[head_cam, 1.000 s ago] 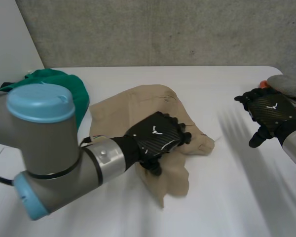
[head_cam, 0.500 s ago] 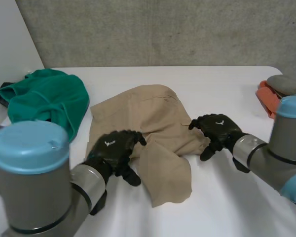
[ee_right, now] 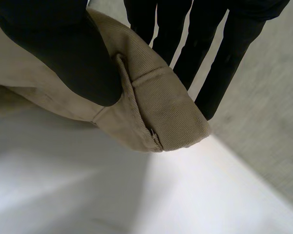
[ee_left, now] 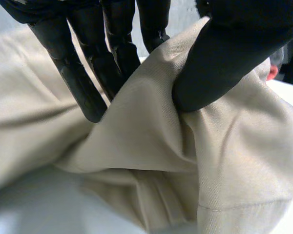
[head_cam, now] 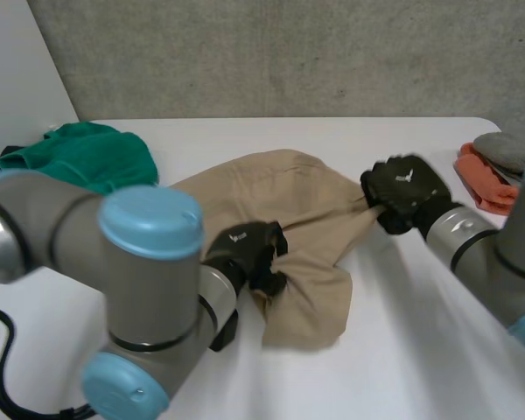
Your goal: Fold the laundry.
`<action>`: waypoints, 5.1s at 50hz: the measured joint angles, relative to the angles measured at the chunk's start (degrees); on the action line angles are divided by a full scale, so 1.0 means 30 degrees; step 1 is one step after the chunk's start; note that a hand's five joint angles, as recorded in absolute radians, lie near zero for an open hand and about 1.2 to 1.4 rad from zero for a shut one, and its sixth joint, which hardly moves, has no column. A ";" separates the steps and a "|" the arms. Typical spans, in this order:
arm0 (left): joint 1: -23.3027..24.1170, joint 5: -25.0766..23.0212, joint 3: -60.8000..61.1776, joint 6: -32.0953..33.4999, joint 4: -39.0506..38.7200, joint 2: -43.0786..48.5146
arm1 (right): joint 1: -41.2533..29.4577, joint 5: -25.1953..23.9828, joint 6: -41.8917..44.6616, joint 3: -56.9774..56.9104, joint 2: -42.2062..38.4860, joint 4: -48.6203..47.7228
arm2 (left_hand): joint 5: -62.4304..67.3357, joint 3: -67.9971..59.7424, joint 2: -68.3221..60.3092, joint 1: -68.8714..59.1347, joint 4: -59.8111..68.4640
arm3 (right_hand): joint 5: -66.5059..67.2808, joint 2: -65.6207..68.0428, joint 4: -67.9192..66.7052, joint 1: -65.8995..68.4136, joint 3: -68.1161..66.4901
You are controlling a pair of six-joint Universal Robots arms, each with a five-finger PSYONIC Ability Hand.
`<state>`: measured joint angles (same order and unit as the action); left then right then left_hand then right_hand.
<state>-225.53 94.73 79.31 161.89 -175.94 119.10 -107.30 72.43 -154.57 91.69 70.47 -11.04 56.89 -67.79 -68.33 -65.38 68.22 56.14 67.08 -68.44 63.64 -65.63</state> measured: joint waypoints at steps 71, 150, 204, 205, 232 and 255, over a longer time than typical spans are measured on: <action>-0.1622 0.1986 -0.0054 1.8096 -0.5580 0.1202 | -0.2079 0.4723 0.5384 -1.0051 -0.4738 1.4550 | 0.0439 -0.0212 -0.0140 -0.0002 0.0182 | 0.0333 0.0002 -0.0107 0.0000 -0.0916; -0.3146 0.2016 -0.3450 1.7639 -0.5817 0.3350 | -0.1349 0.3821 0.2746 0.0086 -0.5781 -0.4503 | -1.3999 1.3932 1.4124 1.2838 -1.4399 | -0.3832 -0.3661 0.4006 -0.3529 0.3085; -0.5003 -0.2726 -0.3689 1.4833 -0.7080 0.7432 | -0.1011 0.3545 0.2637 0.0194 -0.4530 -0.2674 | -0.0282 -0.0113 0.0012 0.0099 0.0098 | 0.0148 -0.0090 -0.0096 -0.0943 -0.0281; -0.4992 -0.2706 -0.3644 1.4845 -0.7102 0.7363 | -0.1002 0.3563 0.2650 0.0143 -0.4510 -0.2666 | -0.0282 -0.0116 0.0012 0.0099 0.0098 | 0.0150 -0.0090 -0.0096 -0.0943 -0.0281; -0.3538 -0.2460 0.2000 1.4746 0.3231 -0.7351 | -0.0876 0.3811 0.7251 -0.4122 0.3877 1.1680 | -0.0282 -0.0122 -0.0049 0.0099 0.0168 | 0.0151 -0.0090 -0.0104 -0.0943 -0.0281; -0.4108 -0.0703 -1.3753 1.8175 -0.2006 0.5225 | -0.1239 0.5953 0.7985 -1.1631 -0.4904 0.0154 | -0.0282 -0.0214 -0.0110 0.0099 0.0183 | 0.0369 -0.0089 -0.0108 -0.0943 -0.0842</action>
<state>-237.86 92.62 38.05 216.41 -181.95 134.78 -111.02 90.29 -130.62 56.80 55.76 -10.57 56.05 -68.43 -68.66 -65.08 68.77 57.25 66.81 -68.77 60.81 -68.16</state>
